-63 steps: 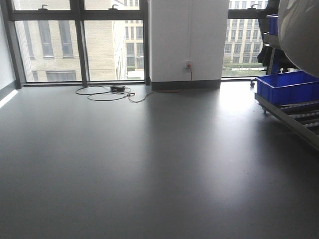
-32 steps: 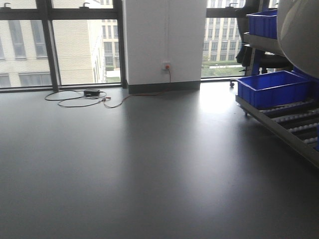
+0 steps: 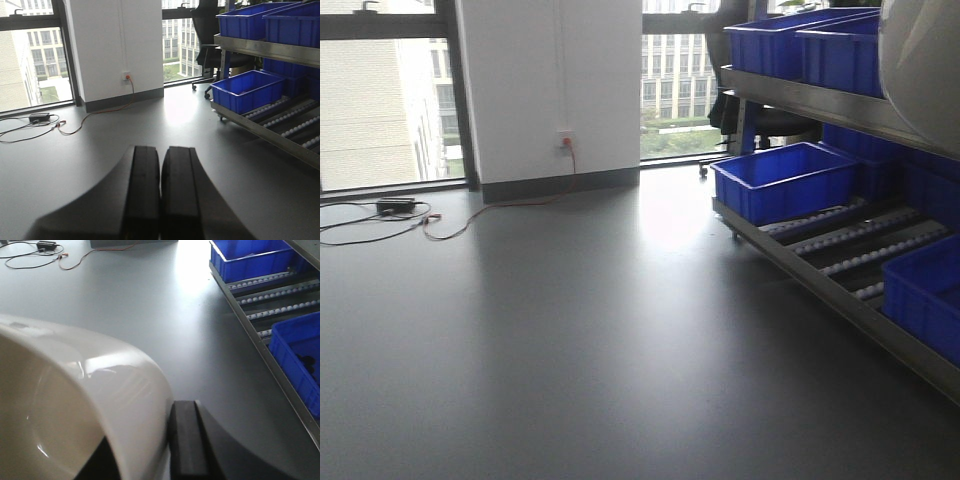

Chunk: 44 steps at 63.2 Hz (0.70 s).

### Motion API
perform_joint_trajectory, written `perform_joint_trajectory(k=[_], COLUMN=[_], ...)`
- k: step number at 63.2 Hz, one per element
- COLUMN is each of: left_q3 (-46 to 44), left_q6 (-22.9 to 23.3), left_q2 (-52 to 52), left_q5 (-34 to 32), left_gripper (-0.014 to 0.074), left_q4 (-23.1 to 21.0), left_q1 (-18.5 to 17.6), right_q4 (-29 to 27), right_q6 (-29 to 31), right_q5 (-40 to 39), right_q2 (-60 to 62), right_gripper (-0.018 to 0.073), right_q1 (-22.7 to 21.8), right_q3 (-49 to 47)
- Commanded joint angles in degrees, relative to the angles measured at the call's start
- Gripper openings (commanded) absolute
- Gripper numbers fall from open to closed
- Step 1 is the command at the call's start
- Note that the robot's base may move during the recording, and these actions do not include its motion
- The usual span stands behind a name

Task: Move white bin to right shelf second layer
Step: 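Approach the roller shelf rack and stop facing its second layer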

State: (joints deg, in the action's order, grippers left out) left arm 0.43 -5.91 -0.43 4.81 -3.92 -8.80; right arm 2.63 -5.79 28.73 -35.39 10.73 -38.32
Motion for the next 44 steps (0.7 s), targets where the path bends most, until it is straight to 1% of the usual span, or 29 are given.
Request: perform_joint_trajectory(k=[1,44], left_q3=[2.11,2.11], left_q6=[0.2,0.2], left_q2=[-0.8,-0.8], left_q5=[-4.81,-4.81], left_gripper=[0.0085,0.0085], left_q4=[-0.31,-0.31], left_q1=[-0.32,-0.32], right_q4=[-0.1,-0.1], right_q6=[0.09,0.09], right_q5=[-5.93,-5.94], right_q2=[0.18,0.18], right_gripper=[0.0057,0.0057], right_q1=[-0.25,-0.25], right_q3=[-1.97,-1.97])
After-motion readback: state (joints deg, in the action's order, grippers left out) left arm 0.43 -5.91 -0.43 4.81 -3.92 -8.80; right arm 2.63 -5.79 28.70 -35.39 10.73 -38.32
